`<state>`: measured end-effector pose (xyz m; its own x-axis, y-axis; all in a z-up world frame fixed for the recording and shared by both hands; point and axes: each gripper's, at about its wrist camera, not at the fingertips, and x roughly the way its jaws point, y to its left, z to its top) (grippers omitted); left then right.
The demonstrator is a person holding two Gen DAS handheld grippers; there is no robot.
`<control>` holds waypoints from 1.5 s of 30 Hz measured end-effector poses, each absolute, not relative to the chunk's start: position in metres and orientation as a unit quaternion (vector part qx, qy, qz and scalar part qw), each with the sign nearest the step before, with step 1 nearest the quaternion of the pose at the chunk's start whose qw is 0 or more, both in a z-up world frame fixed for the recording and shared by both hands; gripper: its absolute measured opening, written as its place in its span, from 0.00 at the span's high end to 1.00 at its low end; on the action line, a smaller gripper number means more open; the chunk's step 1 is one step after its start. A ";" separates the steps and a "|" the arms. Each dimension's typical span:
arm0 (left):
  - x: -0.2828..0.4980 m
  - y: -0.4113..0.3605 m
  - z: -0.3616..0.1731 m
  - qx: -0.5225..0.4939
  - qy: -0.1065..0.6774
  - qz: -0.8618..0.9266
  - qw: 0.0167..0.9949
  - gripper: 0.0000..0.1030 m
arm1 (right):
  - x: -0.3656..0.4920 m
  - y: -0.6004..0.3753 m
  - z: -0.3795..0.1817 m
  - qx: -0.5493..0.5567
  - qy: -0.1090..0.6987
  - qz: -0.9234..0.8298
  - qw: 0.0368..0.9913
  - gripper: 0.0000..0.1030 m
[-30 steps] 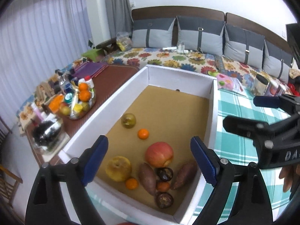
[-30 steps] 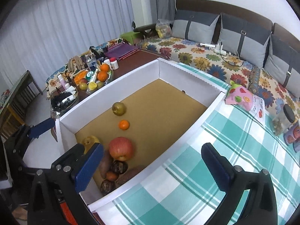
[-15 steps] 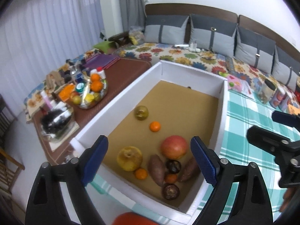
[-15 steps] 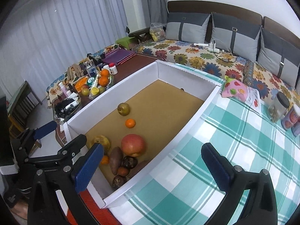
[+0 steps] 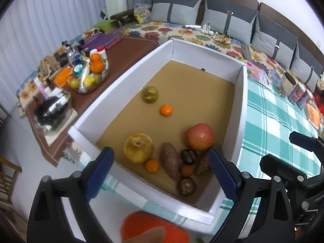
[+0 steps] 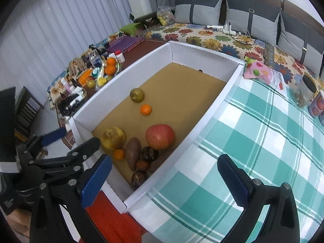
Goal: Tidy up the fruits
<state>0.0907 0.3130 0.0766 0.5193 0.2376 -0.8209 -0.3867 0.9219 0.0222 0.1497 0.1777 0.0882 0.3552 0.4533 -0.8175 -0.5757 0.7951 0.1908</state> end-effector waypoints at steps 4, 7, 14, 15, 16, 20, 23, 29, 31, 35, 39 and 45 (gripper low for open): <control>0.086 0.317 0.083 -0.071 0.449 0.182 0.872 0.06 | 0.140 0.185 0.093 -0.088 0.470 0.317 0.819 0.00; 0.084 0.320 0.088 -0.068 0.441 0.166 0.879 0.05 | 0.132 0.191 0.099 -0.107 0.460 0.316 0.823 0.00; 0.077 0.324 0.106 -0.061 0.413 0.176 0.891 0.05 | 0.124 0.194 0.117 -0.121 0.425 0.310 0.842 0.00; 0.076 0.324 0.107 -0.065 0.414 0.176 0.891 0.05 | 0.124 0.193 0.118 -0.122 0.422 0.306 0.844 0.00; 0.074 0.324 0.108 -0.067 0.413 0.179 0.891 0.05 | 0.124 0.194 0.120 -0.122 0.421 0.305 0.846 0.00; 0.067 0.331 0.108 -0.079 0.412 0.205 0.884 0.05 | 0.125 0.199 0.124 -0.126 0.414 0.300 0.850 0.00; 0.063 0.339 0.104 -0.096 0.413 0.211 0.881 0.05 | 0.124 0.204 0.126 -0.132 0.412 0.298 0.851 0.00; 0.060 0.341 0.103 -0.085 0.415 0.219 0.879 0.05 | 0.119 0.214 0.129 -0.158 0.395 0.280 0.861 0.00; 0.060 0.338 0.104 -0.068 0.412 0.228 0.879 0.05 | 0.118 0.216 0.129 -0.164 0.389 0.274 0.864 0.00; 0.060 0.341 0.103 -0.078 0.414 0.230 0.877 0.05 | 0.119 0.219 0.132 -0.171 0.389 0.268 0.865 0.00; 0.061 0.346 0.101 -0.097 0.415 0.244 0.871 0.05 | 0.121 0.221 0.132 -0.172 0.402 0.269 0.858 0.00; 0.062 0.345 0.102 -0.093 0.415 0.247 0.871 0.05 | 0.123 0.225 0.131 -0.173 0.415 0.274 0.850 0.00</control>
